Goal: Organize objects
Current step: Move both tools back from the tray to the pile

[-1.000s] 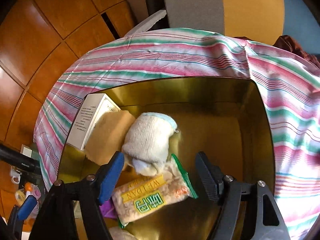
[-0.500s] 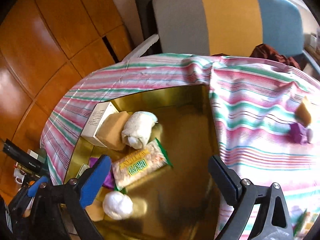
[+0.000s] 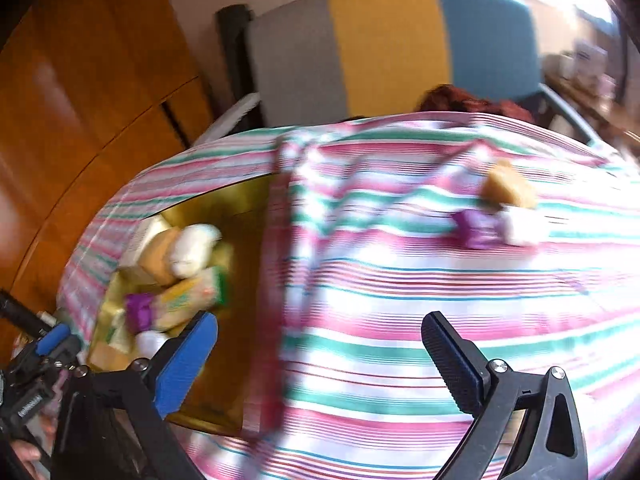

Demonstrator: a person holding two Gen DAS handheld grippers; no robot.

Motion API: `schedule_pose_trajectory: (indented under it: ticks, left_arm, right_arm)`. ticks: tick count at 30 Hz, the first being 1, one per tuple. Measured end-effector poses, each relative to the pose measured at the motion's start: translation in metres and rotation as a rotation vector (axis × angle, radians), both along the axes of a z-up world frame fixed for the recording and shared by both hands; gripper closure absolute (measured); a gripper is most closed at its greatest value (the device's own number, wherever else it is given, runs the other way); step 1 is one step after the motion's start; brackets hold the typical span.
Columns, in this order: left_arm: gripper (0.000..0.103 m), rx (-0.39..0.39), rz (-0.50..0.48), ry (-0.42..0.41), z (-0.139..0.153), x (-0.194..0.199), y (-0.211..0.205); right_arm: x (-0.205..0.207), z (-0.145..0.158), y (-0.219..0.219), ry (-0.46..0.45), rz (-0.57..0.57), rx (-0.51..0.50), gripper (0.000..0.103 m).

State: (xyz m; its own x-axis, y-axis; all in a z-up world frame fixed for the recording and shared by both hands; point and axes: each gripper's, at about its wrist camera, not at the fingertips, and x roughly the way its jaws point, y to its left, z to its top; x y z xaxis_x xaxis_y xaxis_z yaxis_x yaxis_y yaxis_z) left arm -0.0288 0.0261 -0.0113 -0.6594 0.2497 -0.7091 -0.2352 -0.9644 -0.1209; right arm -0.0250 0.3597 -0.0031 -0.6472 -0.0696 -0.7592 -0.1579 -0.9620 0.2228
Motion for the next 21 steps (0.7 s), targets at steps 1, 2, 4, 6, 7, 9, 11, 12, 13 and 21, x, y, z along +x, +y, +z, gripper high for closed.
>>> schedule_pose_trajectory:
  ticks: [1, 2, 4, 6, 7, 9, 11, 12, 13, 21]
  left_arm:
    - [0.035, 0.009, -0.001, -0.002, 0.000, -0.001, 0.001]
    - [0.035, 0.015, -0.005, -0.003, 0.001, -0.001, 0.002]
    - [0.035, 0.022, -0.013, -0.004, 0.002, -0.002, 0.005]
    - [0.035, 0.033, -0.035, -0.015, 0.004, -0.004, 0.010]
    - [0.035, 0.033, -0.048, -0.012, 0.006, -0.005, 0.014]
    - [0.035, 0.025, -0.079, -0.003, 0.010, -0.004, 0.024]
    - [0.035, 0.005, -0.114, 0.004, 0.014, -0.004, 0.037]
    - [0.036, -0.008, -0.130, 0.009, 0.016, -0.004, 0.045]
    - [0.035, -0.019, -0.151, 0.013, 0.018, -0.004, 0.053]
    - [0.035, -0.069, -0.306, 0.017, 0.026, -0.011, 0.130]
  right_arm:
    - [0.004, 0.000, 0.014, -0.007, -0.031, 0.006, 0.000]
    - [0.008, 0.000, 0.026, -0.013, -0.055, 0.010, 0.000]
    - [0.017, 0.000, 0.053, -0.024, -0.115, 0.027, 0.000]
    - [0.023, -0.001, 0.080, -0.055, -0.162, 0.036, 0.000]
    - [0.024, -0.002, 0.093, -0.070, -0.185, 0.035, 0.000]
    - [0.030, -0.006, 0.121, -0.092, -0.242, 0.034, 0.000]
    - [0.037, -0.010, 0.143, -0.096, -0.298, 0.024, 0.000]
    - [0.042, -0.015, 0.155, -0.092, -0.335, 0.005, 0.000]
    - [0.049, -0.021, 0.165, -0.087, -0.367, -0.018, 0.000]
    - [0.069, -0.051, 0.214, -0.120, -0.550, -0.238, 0.000]
